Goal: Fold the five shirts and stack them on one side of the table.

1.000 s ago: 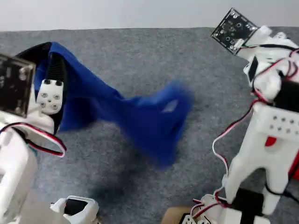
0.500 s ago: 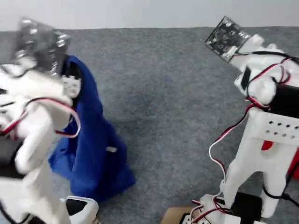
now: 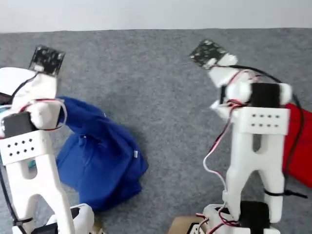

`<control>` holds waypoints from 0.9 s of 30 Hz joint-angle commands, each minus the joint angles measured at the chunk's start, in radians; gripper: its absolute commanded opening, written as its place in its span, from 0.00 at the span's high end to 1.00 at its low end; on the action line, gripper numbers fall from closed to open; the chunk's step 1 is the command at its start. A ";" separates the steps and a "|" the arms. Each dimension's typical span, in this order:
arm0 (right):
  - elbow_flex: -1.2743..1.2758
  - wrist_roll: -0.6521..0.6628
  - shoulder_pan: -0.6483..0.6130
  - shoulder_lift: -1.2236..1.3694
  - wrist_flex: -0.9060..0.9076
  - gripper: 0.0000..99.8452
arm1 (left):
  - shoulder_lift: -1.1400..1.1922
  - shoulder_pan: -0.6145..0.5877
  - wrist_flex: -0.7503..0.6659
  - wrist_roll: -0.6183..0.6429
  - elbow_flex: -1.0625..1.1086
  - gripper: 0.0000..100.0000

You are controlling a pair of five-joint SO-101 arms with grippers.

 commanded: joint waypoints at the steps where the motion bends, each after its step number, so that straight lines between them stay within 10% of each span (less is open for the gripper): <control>1: 0.052 -0.121 -0.111 -0.025 0.005 0.99 | -0.006 -0.098 -0.098 -0.074 0.087 1.00; 10: 0.279 -0.311 -0.406 -0.024 -0.007 0.99 | -0.005 -0.318 -0.272 -0.186 0.292 1.00; 27: 0.529 -0.792 -0.889 -0.024 -0.265 0.81 | 0.115 -0.353 -0.275 -0.181 0.351 1.00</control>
